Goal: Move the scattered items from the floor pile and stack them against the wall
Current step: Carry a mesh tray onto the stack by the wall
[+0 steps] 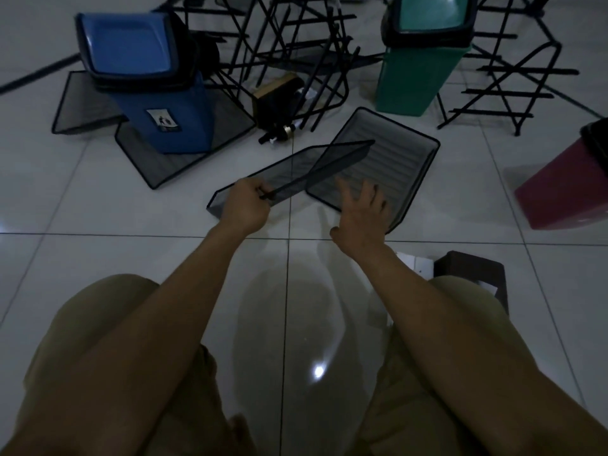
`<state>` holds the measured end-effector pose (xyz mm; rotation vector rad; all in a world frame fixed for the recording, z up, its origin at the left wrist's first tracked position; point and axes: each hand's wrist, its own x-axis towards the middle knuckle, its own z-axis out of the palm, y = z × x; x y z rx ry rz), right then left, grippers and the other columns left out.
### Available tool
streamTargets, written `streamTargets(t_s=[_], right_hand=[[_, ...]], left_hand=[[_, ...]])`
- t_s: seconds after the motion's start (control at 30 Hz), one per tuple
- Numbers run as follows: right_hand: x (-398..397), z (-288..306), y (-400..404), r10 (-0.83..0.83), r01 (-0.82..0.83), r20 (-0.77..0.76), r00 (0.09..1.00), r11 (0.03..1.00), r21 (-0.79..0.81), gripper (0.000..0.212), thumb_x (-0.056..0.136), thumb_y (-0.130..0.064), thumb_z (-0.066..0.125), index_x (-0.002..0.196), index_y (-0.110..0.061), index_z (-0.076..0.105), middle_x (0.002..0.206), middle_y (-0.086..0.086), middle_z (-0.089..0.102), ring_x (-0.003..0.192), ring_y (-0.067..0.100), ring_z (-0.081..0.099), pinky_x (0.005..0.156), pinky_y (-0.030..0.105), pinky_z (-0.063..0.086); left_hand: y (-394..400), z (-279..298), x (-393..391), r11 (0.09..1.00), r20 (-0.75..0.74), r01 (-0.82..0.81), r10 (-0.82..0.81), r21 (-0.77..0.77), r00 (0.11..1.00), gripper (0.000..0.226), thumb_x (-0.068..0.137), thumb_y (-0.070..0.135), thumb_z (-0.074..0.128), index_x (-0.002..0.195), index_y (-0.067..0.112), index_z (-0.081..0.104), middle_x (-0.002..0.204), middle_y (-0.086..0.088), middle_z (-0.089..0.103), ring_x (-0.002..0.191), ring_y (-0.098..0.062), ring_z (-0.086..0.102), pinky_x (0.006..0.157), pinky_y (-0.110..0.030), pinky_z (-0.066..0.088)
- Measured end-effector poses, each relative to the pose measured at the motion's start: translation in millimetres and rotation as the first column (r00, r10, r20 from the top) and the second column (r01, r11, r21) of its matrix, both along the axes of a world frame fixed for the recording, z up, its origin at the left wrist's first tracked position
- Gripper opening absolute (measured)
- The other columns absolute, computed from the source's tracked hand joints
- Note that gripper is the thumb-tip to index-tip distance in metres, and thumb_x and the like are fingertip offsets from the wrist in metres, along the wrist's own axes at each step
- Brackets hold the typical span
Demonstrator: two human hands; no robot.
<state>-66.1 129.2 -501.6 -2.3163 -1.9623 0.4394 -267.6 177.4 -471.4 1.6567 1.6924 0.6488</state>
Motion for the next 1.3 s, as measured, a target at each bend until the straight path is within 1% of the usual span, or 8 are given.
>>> streamTargets(t_s=[0.23, 0.37, 0.47, 0.53, 0.67, 0.8, 1.1, 1.3], right_hand=[[-6.2, 0.4, 9.1, -0.149, 0.147, 0.014, 0.989, 0.982, 0.121, 0.101, 0.081, -0.012, 0.069, 0.155, -0.032, 0.003, 0.16, 0.019, 0.002, 0.145, 0.042, 0.005, 0.115, 0.056, 0.008], [-6.4, -6.8, 13.1, -0.069, 0.056, 0.102, 0.992, 0.99, 0.13, 0.055, 0.088, -0.016, 0.06, 0.141, -0.022, 0.045, 0.143, 0.014, 0.043, 0.136, 0.035, 0.03, 0.114, 0.06, 0.01], [-11.5, -10.5, 12.8, 0.015, -0.045, 0.123, 0.992, 0.968, 0.247, 0.023, 0.089, -0.025, 0.061, 0.111, -0.019, 0.065, 0.108, 0.005, 0.065, 0.104, 0.026, 0.054, 0.098, 0.04, 0.022], [-22.8, -5.8, 11.1, 0.077, -0.098, 0.081, 0.994, 0.951, 0.292, 0.018, 0.087, -0.035, 0.064, 0.088, -0.017, 0.066, 0.09, 0.002, 0.066, 0.087, 0.022, 0.057, 0.077, 0.03, 0.017], [-48.1, -0.4, 10.6, 0.217, -0.178, -0.045, 0.975, 0.889, 0.422, 0.019, 0.076, -0.026, 0.075, 0.073, -0.011, 0.064, 0.071, 0.006, 0.064, 0.063, 0.022, 0.058, 0.061, 0.026, 0.028], [-43.8, 4.7, 13.1, 0.326, -0.259, -0.107, 0.939, 0.878, 0.402, 0.02, 0.08, -0.026, 0.073, 0.086, -0.009, 0.066, 0.078, 0.007, 0.064, 0.068, 0.022, 0.059, 0.057, 0.027, 0.036], [-19.5, -3.3, 13.4, 0.195, -0.182, -0.131, 0.972, 0.978, 0.107, 0.023, 0.084, -0.024, 0.068, 0.092, -0.003, 0.065, 0.093, 0.01, 0.065, 0.082, 0.023, 0.061, 0.07, 0.034, 0.051], [-44.3, 5.2, 7.9, 0.264, -0.262, 0.011, 0.964, 0.951, 0.163, 0.03, 0.087, -0.023, 0.062, 0.116, -0.015, 0.062, 0.113, 0.006, 0.063, 0.107, 0.027, 0.055, 0.09, 0.038, 0.031]], left_hand=[[13.1, 16.1, -46.8, 0.969, -0.128, 0.22, -0.234, -0.111, 0.964, 0.041, 0.075, -0.019, 0.043, 0.061, 0.019, 0.052, 0.065, 0.006, 0.047, 0.063, -0.01, 0.042, 0.052, -0.02, 0.035], [14.0, 17.3, -67.9, 0.938, -0.14, 0.297, -0.323, -0.181, 0.936, 0.04, 0.078, -0.021, 0.045, 0.059, 0.015, 0.05, 0.065, 0.001, 0.048, 0.063, -0.011, 0.044, 0.052, -0.009, 0.035], [17.4, 3.8, -79.9, 0.933, -0.259, 0.261, -0.324, -0.249, 0.91, 0.028, 0.081, -0.008, 0.053, 0.072, 0.019, 0.052, 0.087, -0.005, 0.055, 0.09, -0.028, 0.056, 0.085, -0.031, 0.047], [13.5, 1.8, -74.6, 0.916, -0.418, 0.231, -0.36, -0.329, 0.834, 0.027, 0.08, 0.005, 0.061, 0.1, 0.023, 0.056, 0.112, -0.006, 0.054, 0.112, -0.032, 0.05, 0.108, -0.051, 0.029], [-0.1, -0.1, -41.5, 0.945, -0.656, 0.311, -0.301, -0.106, 0.692, 0.06, 0.076, 0.018, 0.069, 0.131, 0.028, 0.05, 0.133, -0.002, 0.048, 0.125, -0.031, 0.036, 0.112, -0.057, 0.003], [-0.2, -7.4, -35.4, 0.953, -0.586, 0.27, -0.14, 0.139, 0.798, 0.033, 0.081, 0.007, 0.063, 0.11, 0.021, 0.066, 0.114, -0.004, 0.062, 0.108, -0.032, 0.049, 0.107, -0.052, 0.014], [-1.4, -13.9, -54.9, 0.98, -0.56, 0.159, -0.201, -0.124, 0.804, 0.026, 0.081, 0.02, 0.072, 0.105, 0.013, 0.067, 0.108, -0.007, 0.064, 0.102, -0.029, 0.057, 0.09, -0.037, 0.038], [-19.9, -3.9, -32.6, 0.948, -0.508, 0.29, -0.188, 0.129, 0.841, 0.013, 0.079, 0.016, 0.072, 0.092, 0.013, 0.072, 0.094, -0.008, 0.069, 0.082, -0.03, 0.063, 0.075, -0.036, 0.049]])
